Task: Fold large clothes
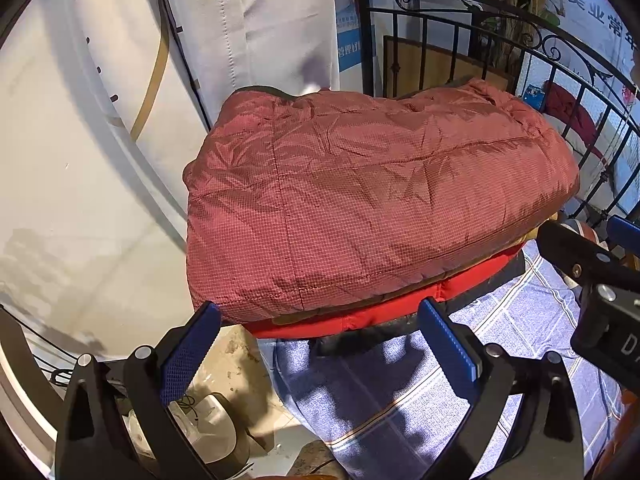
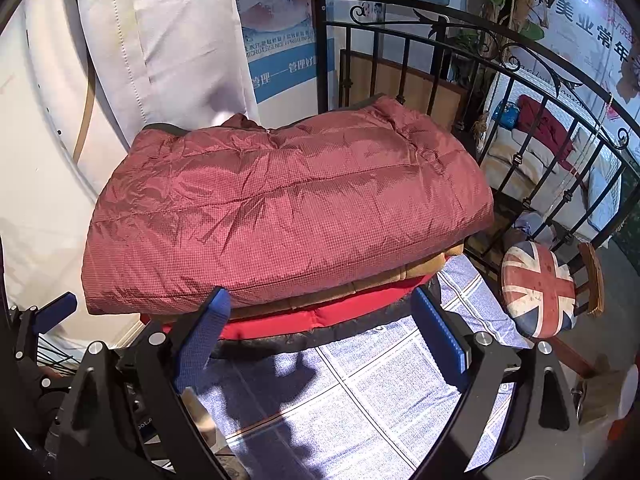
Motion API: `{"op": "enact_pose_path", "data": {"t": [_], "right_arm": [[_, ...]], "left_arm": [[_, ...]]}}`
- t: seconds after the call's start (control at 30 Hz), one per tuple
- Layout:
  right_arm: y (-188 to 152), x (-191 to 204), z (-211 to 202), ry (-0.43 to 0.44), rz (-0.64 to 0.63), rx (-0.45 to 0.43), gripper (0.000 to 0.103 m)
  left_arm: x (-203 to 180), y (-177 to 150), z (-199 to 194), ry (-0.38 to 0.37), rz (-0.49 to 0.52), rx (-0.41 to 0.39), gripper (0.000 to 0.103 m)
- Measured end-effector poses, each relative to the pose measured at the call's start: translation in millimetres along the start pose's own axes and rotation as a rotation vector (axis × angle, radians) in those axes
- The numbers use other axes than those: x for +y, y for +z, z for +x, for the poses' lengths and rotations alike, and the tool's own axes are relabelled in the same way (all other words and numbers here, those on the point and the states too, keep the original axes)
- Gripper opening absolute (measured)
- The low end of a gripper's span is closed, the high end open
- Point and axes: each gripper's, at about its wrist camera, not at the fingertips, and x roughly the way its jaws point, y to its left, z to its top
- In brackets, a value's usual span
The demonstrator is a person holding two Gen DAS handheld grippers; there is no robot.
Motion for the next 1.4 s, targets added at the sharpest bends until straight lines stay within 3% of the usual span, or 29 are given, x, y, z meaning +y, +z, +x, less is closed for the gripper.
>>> {"op": "enact_pose_path", "data": {"t": [1.2, 1.33, 1.4], "right_arm": [[-2.6, 2.4, 1.8, 0.004, 0.002, 0.004, 0.090], [-2.8, 2.2, 1.8, 0.005, 0.002, 0.004, 0.090], [-2.5, 1.3, 1.8, 0.003, 0.002, 0.003, 0.090]], "left_arm": [[0.7, -1.8, -2.5, 0.009, 0.006, -0.006, 0.097], [2.8, -3.3, -3.6, -0.009, -0.008, -0.023, 0.097], [2.4, -4.6, -7.1, 0.017, -0.002, -0.055, 0.097]]}}
